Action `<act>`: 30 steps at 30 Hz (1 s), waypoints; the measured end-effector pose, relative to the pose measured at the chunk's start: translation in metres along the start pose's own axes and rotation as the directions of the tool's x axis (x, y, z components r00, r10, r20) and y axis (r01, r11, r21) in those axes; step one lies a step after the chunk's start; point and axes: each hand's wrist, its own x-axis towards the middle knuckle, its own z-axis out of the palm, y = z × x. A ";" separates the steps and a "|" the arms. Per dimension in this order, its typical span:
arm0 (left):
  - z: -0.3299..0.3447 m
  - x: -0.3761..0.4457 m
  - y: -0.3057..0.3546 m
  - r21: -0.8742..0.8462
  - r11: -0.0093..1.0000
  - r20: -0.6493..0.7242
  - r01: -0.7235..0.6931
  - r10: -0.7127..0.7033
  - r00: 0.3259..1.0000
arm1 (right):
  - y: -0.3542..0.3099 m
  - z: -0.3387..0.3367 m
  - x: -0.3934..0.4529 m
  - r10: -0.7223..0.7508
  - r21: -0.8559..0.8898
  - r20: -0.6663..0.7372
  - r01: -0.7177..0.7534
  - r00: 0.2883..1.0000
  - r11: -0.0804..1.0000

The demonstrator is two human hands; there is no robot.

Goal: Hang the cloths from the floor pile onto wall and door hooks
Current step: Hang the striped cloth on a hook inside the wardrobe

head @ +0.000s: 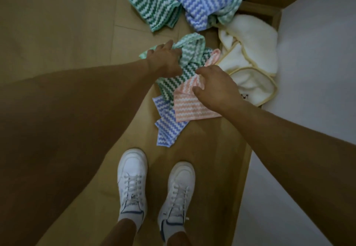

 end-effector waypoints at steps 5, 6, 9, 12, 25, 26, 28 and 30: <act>-0.010 -0.007 0.004 0.002 0.991 -0.006 -0.131 0.131 0.991 | -0.002 0.001 -0.003 0.015 0.054 -0.025 -0.014 1.000 0.998; -0.014 -0.017 0.005 0.005 0.987 -0.030 -0.159 0.159 0.987 | -0.003 -0.001 -0.006 0.018 0.062 -0.026 -0.017 1.000 0.998; -0.030 -0.061 0.013 0.037 0.965 -0.092 -0.261 0.264 0.960 | -0.009 -0.016 -0.019 0.029 0.092 -0.038 -0.025 0.999 0.995; -0.053 -0.113 0.024 0.043 0.935 -0.162 -0.352 0.355 0.921 | -0.020 -0.040 -0.034 0.051 0.169 -0.061 -0.040 0.997 0.985; -0.217 -0.311 0.094 -0.096 0.876 -0.531 -0.472 0.356 0.769 | -0.112 -0.201 -0.160 0.099 0.389 -0.347 0.047 0.933 0.920; -0.232 -0.327 0.100 -0.110 0.878 -0.563 -0.466 0.331 0.757 | -0.119 -0.219 -0.174 0.103 0.402 -0.369 0.058 0.924 0.914; -0.267 -0.360 0.111 -0.118 0.888 -0.602 -0.444 0.292 0.743 | -0.134 -0.259 -0.201 0.110 0.441 -0.424 0.099 0.899 0.892; -0.303 -0.394 0.121 -0.117 0.893 -0.636 -0.434 0.268 0.724 | -0.151 -0.302 -0.229 0.100 0.471 -0.473 0.155 0.876 0.869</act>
